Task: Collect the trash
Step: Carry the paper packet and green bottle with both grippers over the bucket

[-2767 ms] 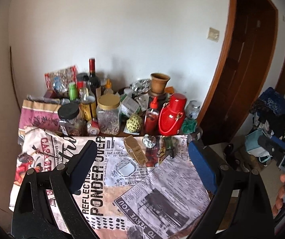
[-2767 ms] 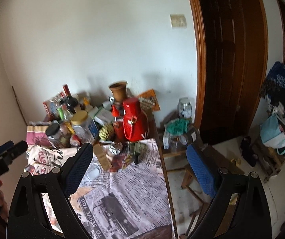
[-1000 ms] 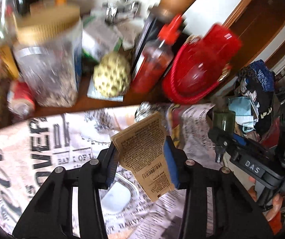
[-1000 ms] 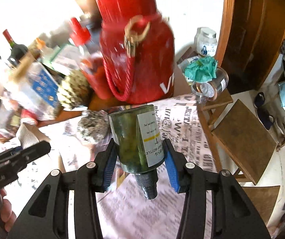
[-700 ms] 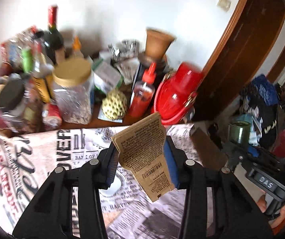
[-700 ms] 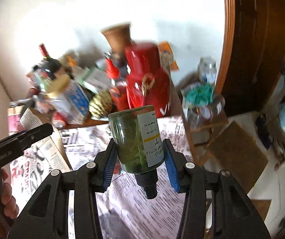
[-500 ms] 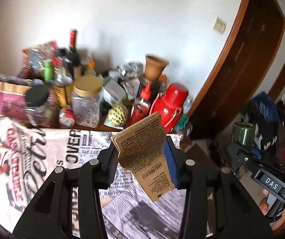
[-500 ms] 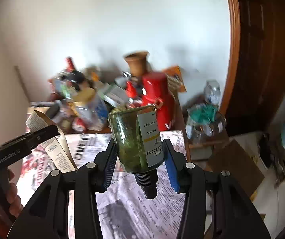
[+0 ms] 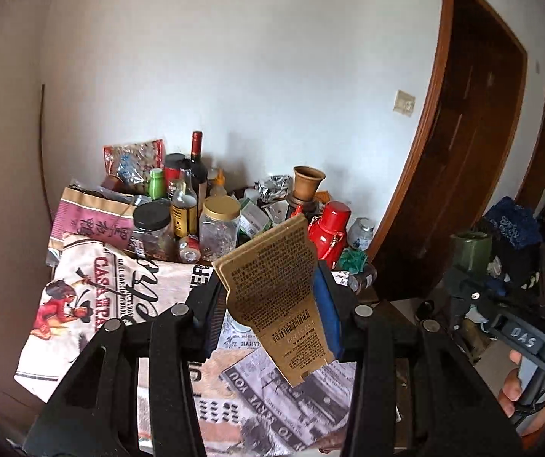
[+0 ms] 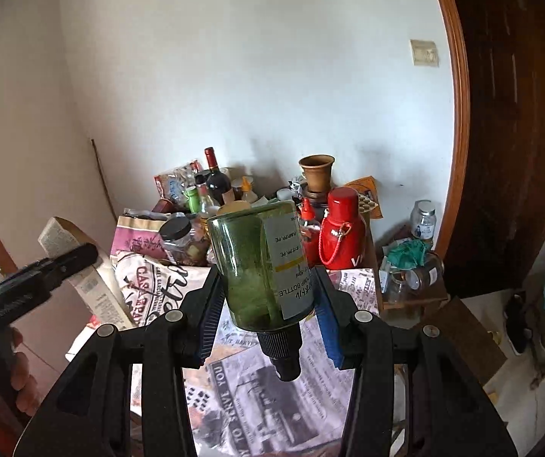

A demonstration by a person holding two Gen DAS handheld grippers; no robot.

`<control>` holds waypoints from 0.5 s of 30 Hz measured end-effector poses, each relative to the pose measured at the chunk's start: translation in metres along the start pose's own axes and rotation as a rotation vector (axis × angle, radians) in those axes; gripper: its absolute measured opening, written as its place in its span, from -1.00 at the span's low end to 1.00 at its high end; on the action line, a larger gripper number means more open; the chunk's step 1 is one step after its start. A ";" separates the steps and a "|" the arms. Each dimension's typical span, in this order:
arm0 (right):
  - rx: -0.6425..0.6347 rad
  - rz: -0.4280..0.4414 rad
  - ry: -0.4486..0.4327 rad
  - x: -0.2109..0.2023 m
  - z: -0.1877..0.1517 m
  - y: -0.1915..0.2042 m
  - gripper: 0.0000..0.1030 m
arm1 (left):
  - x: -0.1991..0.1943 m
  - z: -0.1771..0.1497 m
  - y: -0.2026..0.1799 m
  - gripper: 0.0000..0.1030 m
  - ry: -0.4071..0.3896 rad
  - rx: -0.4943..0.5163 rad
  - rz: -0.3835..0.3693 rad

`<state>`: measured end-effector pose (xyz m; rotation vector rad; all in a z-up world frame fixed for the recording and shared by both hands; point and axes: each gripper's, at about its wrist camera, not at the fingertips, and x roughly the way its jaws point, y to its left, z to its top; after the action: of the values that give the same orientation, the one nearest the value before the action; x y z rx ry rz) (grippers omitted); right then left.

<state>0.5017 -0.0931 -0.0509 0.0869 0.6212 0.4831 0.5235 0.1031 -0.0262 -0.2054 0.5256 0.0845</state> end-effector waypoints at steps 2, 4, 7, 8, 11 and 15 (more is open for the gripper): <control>-0.001 -0.008 -0.004 -0.016 -0.010 0.014 -0.19 | -0.025 -0.010 0.009 -0.17 -0.010 0.010 -0.018; 0.001 -0.022 -0.021 -0.032 -0.023 0.033 -0.19 | -0.050 -0.023 0.018 -0.17 -0.015 0.028 -0.038; 0.009 -0.052 -0.037 -0.058 -0.046 0.061 -0.19 | -0.079 -0.044 0.035 -0.17 -0.002 0.045 -0.054; 0.013 -0.056 -0.031 -0.063 -0.053 0.070 -0.19 | -0.090 -0.053 0.043 -0.17 0.008 0.048 -0.053; 0.035 -0.053 -0.016 -0.078 -0.079 0.094 -0.19 | -0.121 -0.079 0.063 -0.17 0.028 0.052 -0.033; 0.046 -0.068 0.015 -0.093 -0.115 0.119 -0.19 | -0.153 -0.112 0.082 -0.17 0.062 0.054 -0.025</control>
<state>0.3209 -0.0383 -0.0676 0.1057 0.6477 0.4037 0.3256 0.1543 -0.0574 -0.1626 0.5865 0.0398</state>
